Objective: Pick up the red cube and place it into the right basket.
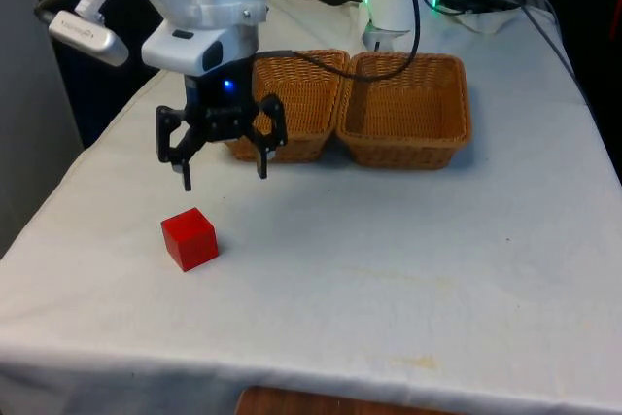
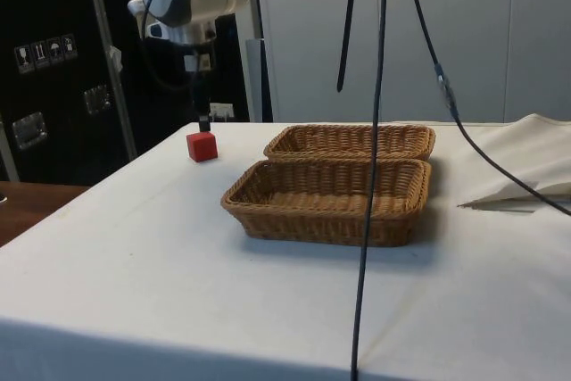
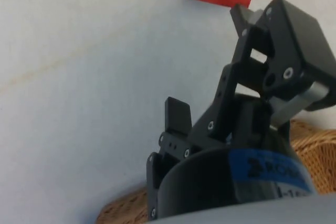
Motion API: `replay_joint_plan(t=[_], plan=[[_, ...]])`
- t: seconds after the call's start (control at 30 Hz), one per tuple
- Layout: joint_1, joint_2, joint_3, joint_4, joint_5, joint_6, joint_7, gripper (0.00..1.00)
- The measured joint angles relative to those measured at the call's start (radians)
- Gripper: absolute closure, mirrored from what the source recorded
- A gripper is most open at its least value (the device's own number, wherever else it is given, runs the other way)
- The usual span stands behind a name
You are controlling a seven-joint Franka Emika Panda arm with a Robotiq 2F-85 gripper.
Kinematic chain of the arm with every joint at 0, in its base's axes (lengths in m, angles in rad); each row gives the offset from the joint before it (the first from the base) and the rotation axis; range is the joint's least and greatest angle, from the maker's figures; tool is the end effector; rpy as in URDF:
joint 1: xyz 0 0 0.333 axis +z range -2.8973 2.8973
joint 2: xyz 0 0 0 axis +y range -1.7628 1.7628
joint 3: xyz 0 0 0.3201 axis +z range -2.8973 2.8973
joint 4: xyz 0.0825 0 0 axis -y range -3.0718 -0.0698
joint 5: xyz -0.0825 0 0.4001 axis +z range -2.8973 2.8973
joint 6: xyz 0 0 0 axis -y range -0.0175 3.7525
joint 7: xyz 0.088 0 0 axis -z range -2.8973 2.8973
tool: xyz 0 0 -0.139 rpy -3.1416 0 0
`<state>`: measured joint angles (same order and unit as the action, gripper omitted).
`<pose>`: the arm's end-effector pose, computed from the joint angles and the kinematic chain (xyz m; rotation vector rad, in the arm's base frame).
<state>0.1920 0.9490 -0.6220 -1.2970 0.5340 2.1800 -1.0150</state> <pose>0.7507 -0.1871 0.2061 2.9351 0.8010 0.0902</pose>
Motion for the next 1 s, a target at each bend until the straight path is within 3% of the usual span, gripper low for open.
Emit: replay_joint_plan(t=[0.67,0.77,1.0], plan=[[-0.017,0.117,-0.003,0.119,0.035,0.004,-0.092,0.00],[-0.025,0.139,-0.005,0.140,0.050,0.005,-0.115,0.00],[-0.031,0.144,-0.016,0.151,0.054,0.003,-0.121,0.00]])
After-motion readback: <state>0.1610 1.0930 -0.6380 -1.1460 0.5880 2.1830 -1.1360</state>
